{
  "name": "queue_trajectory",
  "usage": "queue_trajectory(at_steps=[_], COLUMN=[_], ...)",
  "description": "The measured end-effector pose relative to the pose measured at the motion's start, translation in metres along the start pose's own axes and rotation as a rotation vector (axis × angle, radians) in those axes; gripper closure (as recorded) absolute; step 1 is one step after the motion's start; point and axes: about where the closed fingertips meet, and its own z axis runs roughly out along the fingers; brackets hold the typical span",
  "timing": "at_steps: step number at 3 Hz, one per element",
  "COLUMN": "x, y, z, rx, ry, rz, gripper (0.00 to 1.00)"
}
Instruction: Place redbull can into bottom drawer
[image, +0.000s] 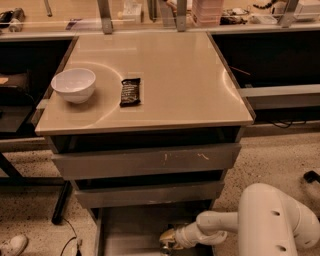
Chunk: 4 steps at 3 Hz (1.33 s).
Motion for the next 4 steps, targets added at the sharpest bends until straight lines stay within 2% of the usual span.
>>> queue_trajectory(at_steps=[2,3,4], x=[0.0000,0.0001,0.0001], y=[0.0000,0.0000,0.0000], z=[0.0000,0.0001,0.0001], rx=[0.000,0.000,0.000], ry=[0.000,0.000,0.000], rz=[0.000,0.000,0.000], gripper=[0.12,0.00,0.00])
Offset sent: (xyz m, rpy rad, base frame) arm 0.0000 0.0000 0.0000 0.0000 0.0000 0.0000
